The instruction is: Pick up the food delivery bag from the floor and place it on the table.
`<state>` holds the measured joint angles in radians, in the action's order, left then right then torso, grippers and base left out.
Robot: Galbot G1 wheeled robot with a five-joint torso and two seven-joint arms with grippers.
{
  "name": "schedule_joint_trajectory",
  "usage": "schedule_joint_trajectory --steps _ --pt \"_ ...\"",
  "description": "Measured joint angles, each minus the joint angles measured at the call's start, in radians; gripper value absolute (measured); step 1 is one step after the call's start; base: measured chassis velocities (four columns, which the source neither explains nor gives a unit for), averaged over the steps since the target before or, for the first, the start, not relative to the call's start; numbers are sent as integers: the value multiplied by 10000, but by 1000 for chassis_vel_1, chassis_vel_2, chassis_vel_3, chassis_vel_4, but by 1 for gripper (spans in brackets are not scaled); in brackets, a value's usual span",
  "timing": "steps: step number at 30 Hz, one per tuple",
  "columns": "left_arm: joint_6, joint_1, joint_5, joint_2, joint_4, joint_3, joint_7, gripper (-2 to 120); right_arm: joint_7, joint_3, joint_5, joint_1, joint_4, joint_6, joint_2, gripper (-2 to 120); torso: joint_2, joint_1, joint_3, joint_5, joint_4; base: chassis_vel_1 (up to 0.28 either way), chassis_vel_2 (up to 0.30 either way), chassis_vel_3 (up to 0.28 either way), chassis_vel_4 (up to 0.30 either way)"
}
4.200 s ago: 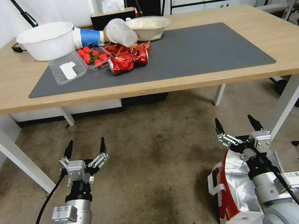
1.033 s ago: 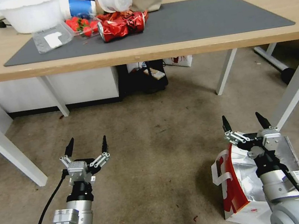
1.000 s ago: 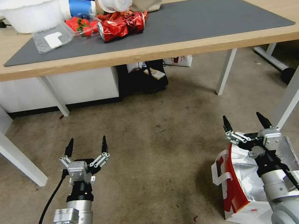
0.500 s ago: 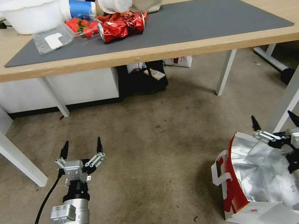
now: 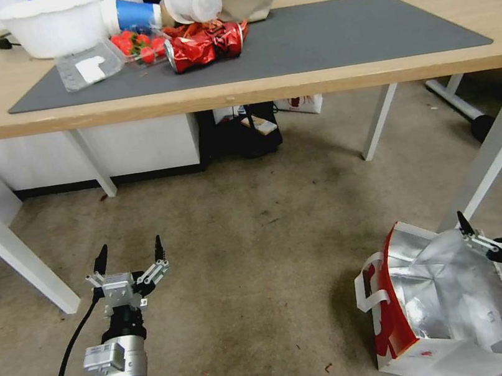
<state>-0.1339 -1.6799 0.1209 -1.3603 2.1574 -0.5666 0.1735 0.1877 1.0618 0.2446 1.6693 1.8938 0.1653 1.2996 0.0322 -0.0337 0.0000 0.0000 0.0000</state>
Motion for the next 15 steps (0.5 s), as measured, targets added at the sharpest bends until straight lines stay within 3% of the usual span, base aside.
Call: schedule_joint_trajectory --steps 15 --pt "-141 138 -40 -9 -505 37 -112 98 33 -228 67 -565 -1791 -35 -444 100 6 -1 0 0 0 0 0 0 0"
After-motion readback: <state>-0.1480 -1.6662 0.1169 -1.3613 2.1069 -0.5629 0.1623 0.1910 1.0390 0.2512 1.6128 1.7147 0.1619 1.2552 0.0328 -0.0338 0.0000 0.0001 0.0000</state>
